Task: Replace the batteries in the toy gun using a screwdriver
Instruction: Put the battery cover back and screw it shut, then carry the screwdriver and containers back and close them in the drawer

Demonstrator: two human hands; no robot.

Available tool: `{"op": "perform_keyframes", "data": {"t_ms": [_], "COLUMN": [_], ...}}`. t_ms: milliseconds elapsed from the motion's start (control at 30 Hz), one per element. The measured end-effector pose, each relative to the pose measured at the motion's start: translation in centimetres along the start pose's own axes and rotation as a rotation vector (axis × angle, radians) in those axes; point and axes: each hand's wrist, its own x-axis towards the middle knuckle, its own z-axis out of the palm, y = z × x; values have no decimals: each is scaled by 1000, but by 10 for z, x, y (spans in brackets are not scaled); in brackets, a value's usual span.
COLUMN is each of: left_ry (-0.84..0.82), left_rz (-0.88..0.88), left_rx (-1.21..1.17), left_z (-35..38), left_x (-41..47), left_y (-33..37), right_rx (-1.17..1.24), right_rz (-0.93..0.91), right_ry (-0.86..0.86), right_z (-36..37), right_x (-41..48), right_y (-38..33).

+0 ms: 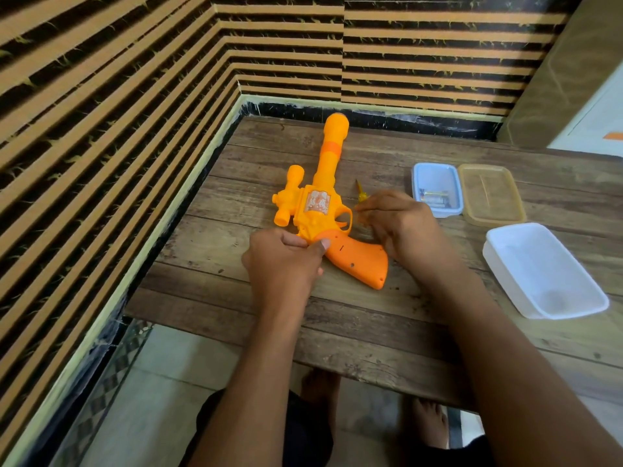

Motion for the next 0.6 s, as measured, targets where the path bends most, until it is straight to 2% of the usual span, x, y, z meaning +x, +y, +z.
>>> {"op": "perform_keyframes", "data": {"t_ms": [267, 433, 600], "left_ry": [-7, -70, -108], "left_rz": [182, 297, 397], "left_rx": [108, -14, -80], "left_z": [5, 17, 34], "left_x": [-3, -4, -6], "left_y": [5, 9, 10], "right_rx": [-15, 1, 37], "right_rz": [20, 74, 228], "right_ry": [9, 4, 93], "right_z": [1, 1, -18], "right_x": [1, 0, -5], "right_y": [5, 2, -7]}}
